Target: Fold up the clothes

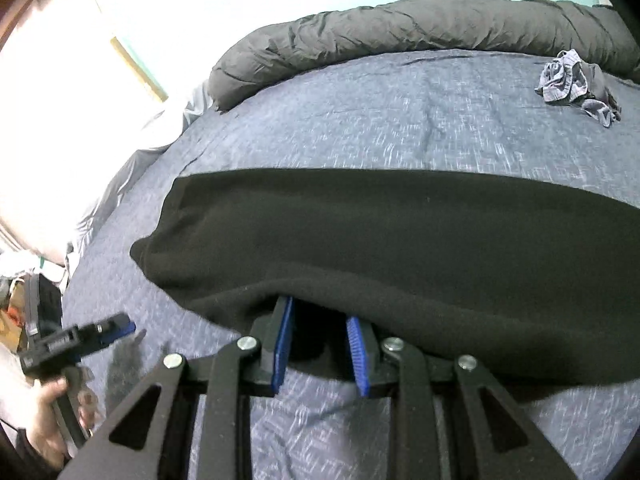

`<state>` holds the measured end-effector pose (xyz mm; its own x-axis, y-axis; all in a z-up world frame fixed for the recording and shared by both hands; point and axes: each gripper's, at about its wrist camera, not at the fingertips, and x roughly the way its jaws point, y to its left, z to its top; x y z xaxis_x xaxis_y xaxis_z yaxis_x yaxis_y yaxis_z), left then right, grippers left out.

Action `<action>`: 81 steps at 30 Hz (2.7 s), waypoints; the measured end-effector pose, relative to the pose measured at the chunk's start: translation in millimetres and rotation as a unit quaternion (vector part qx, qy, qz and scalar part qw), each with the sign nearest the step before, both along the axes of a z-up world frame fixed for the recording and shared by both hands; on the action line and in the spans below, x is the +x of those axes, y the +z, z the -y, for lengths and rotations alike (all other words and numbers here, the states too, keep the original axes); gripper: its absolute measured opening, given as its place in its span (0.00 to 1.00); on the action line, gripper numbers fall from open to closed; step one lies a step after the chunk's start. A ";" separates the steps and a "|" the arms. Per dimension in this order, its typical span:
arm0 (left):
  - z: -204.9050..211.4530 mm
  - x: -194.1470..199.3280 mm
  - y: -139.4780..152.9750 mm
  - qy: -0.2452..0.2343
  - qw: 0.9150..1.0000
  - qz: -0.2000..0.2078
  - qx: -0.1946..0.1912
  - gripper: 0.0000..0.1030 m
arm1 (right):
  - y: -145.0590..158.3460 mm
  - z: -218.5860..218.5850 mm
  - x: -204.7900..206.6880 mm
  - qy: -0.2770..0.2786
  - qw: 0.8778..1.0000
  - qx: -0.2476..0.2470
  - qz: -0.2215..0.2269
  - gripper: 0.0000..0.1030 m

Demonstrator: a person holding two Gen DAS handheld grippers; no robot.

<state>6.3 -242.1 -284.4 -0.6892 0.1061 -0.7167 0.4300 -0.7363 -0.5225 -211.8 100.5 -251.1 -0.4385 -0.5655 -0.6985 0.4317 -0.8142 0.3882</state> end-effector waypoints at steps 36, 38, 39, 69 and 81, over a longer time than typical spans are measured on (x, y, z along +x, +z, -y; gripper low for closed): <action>-7.0 5.9 17.9 0.000 1.000 -0.009 -0.017 0.69 | -44.2 63.3 29.9 0.144 0.981 0.125 -0.026 0.15; -4.8 8.0 18.0 0.002 1.000 -0.011 -0.015 0.69 | -39.6 61.0 35.2 0.158 0.980 0.119 -0.024 0.10; -4.0 8.3 18.1 0.002 1.000 -0.012 -0.014 0.69 | -35.1 60.5 41.1 0.170 0.978 0.121 -0.028 0.09; -2.0 8.7 22.3 0.010 1.000 -0.013 -0.012 0.69 | -20.4 -12.8 24.3 0.046 0.996 0.068 0.034 0.09; -5.6 0.9 17.7 -0.001 1.000 -0.004 -0.016 0.69 | -51.7 -24.5 24.1 0.030 0.995 0.076 0.054 0.09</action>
